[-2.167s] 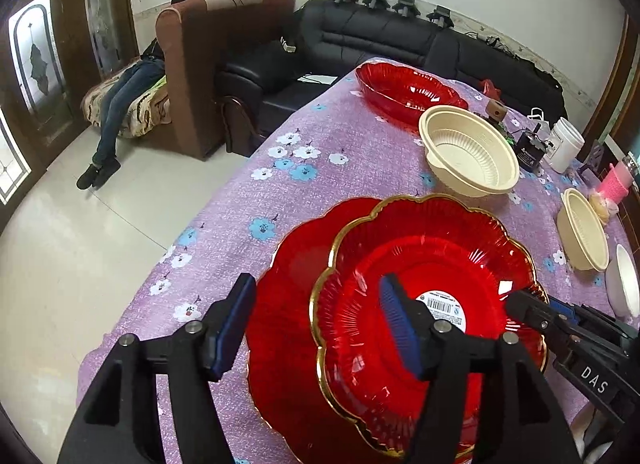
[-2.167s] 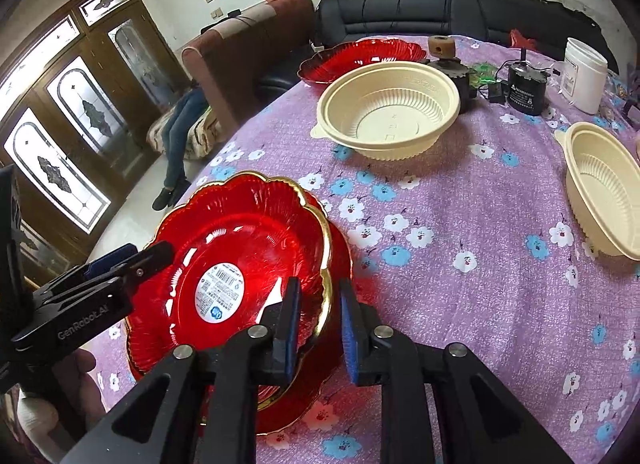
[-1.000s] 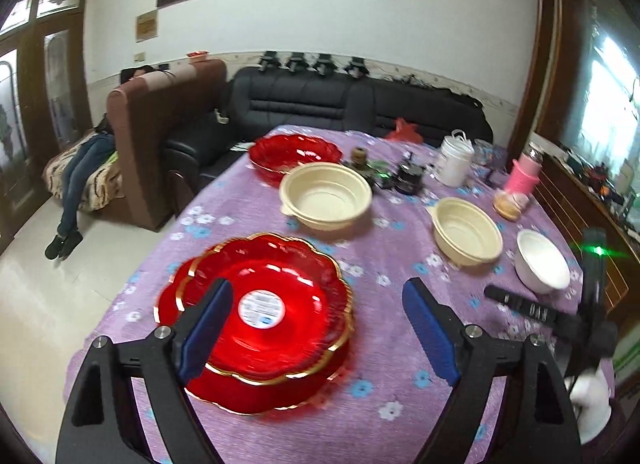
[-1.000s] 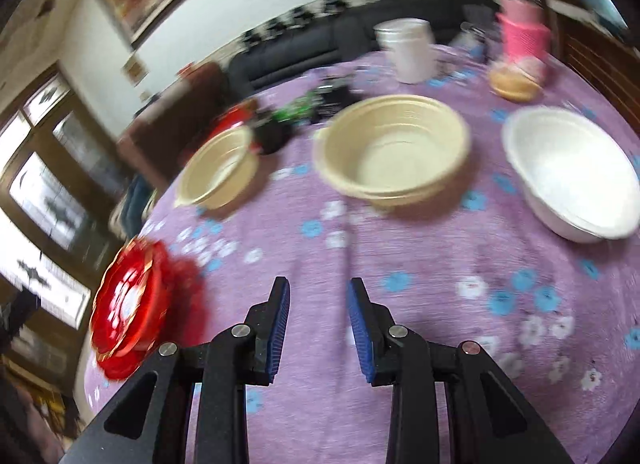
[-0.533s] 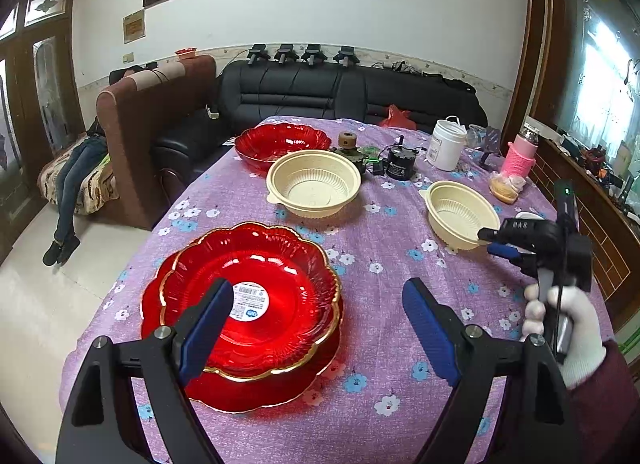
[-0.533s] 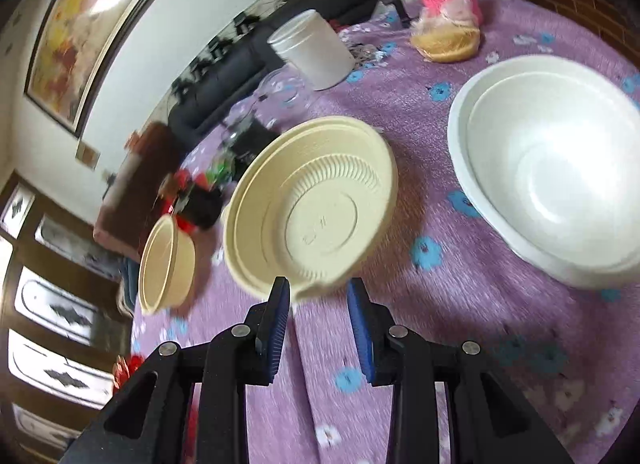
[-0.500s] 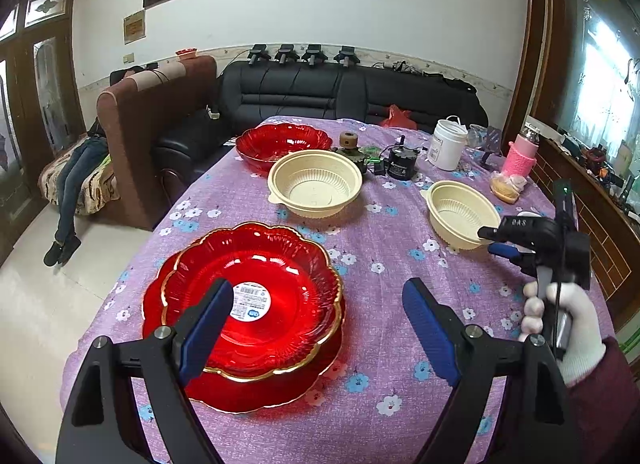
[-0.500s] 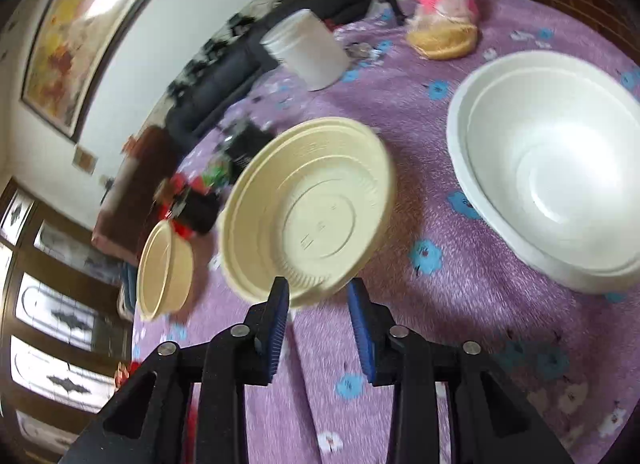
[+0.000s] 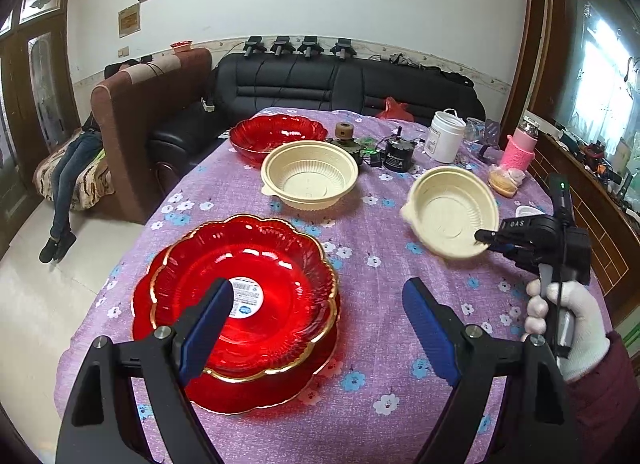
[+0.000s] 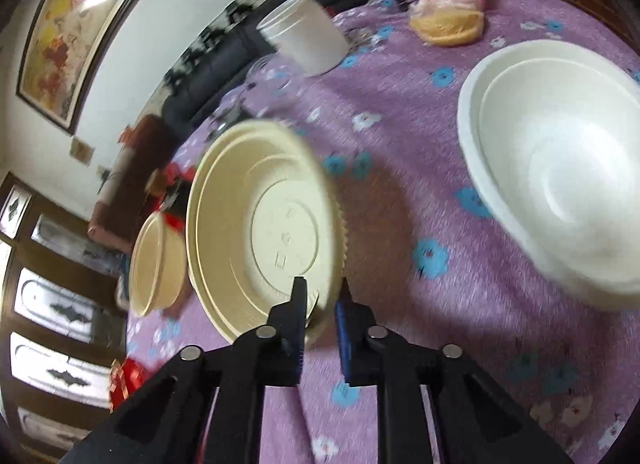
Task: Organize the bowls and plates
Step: 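Move the right gripper to the cream plastic bowl and grasp its rim, then carry the cream bowl onto the red plate stack and open the right gripper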
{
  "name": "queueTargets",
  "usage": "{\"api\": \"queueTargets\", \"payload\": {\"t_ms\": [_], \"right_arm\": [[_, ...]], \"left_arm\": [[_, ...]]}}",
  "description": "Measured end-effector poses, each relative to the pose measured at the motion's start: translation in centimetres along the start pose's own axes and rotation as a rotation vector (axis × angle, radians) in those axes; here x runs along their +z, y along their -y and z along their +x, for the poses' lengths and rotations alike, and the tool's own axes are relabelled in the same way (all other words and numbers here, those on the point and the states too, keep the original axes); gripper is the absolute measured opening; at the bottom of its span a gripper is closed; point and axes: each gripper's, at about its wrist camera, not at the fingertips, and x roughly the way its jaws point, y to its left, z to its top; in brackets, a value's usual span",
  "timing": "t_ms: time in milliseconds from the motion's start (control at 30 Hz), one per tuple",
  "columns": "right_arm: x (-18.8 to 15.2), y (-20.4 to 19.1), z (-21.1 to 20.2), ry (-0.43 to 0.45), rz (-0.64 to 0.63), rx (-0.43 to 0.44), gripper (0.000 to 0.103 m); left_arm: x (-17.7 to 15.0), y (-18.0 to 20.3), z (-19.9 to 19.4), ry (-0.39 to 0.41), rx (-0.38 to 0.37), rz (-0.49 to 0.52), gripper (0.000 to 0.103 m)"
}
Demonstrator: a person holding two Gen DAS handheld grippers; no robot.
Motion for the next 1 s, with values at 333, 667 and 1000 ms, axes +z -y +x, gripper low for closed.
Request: {"api": "queueTargets", "payload": {"t_ms": [333,667,1000], "right_arm": [[-4.6,0.1,-4.0,-0.283,-0.121,0.112,0.013],[-5.9,0.9,-6.2,-0.262,-0.227,0.042,0.016],[-6.2,-0.3,-6.4,-0.148,-0.252,0.045,0.032]], "left_arm": [[-0.2,2.3,0.9,-0.048,-0.072,0.027,0.086],[-1.2,7.1,6.9,-0.208,-0.118,0.083,0.086],[-1.0,7.6,10.6,-0.254,-0.074,0.082,0.086]]}}
